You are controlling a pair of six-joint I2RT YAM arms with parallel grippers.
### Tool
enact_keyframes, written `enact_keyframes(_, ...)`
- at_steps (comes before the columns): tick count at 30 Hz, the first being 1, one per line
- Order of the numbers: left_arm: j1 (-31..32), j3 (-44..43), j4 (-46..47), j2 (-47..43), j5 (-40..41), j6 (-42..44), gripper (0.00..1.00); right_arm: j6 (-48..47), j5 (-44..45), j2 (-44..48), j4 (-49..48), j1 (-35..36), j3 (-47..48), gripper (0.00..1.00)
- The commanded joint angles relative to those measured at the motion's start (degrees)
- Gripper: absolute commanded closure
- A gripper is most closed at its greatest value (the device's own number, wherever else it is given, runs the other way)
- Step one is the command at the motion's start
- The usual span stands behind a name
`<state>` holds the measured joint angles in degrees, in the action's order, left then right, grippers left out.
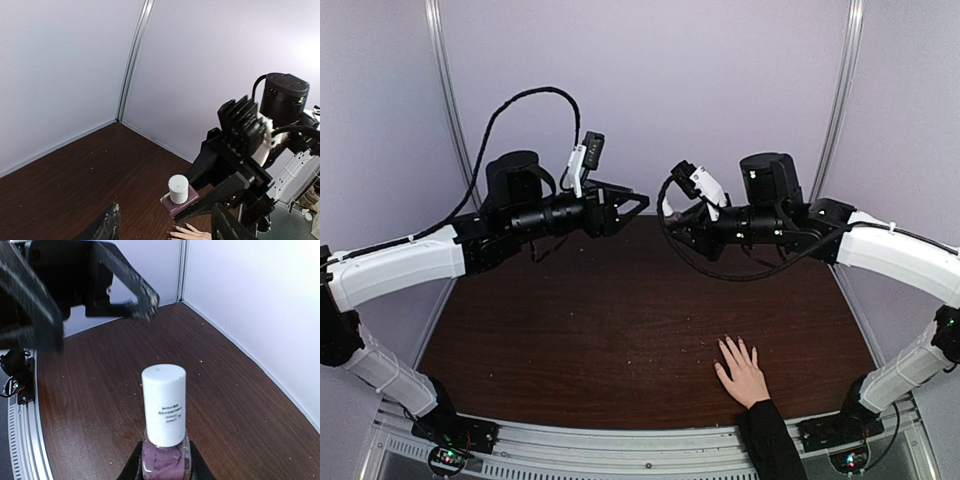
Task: Paint the nails
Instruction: Unscrew the cap of the nail polish bottle.
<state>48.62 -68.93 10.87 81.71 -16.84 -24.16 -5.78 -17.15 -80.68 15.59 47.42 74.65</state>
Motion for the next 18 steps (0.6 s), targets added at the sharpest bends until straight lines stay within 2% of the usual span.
enact_keyframes(1, -1.44, 1.21, -0.04, -4.23, -6.66, 4.22, 0.35, 0.18, -7.32, 2.82, -0.99, -1.45, -1.18, 1.0)
enact_keyframes(6, -1.68, 2.34, 0.46, -6.05, -15.32, 8.67, 0.29, -1.43, -22.09, 2.88, 1.08, -2.07, -0.23, 1.0)
enact_keyframes(10, -1.73, 2.35, 0.13, -6.96, -17.63, 10.87, 0.27, -1.63, -33.22, 2.19, 1.39, -2.07, 1.0, 1.0)
enact_keyframes(12, -1.64, 1.2, -1.97, -6.72, -26.11, 15.27, 0.27, -1.33, -37.19, 1.61, 1.34, -2.07, 1.67, 1.0)
enact_keyframes(15, -1.7, -0.67, -2.89, -4.97, -36.08, 16.84, 0.29, -0.93, -41.84, 0.57, 1.72, -2.07, 2.85, 1.0)
enact_keyframes(18, -1.45, -0.95, -1.04, -4.03, -39.92, 16.6, 0.31, -0.44, -45.12, -0.17, 1.66, -2.03, 3.35, 1.0)
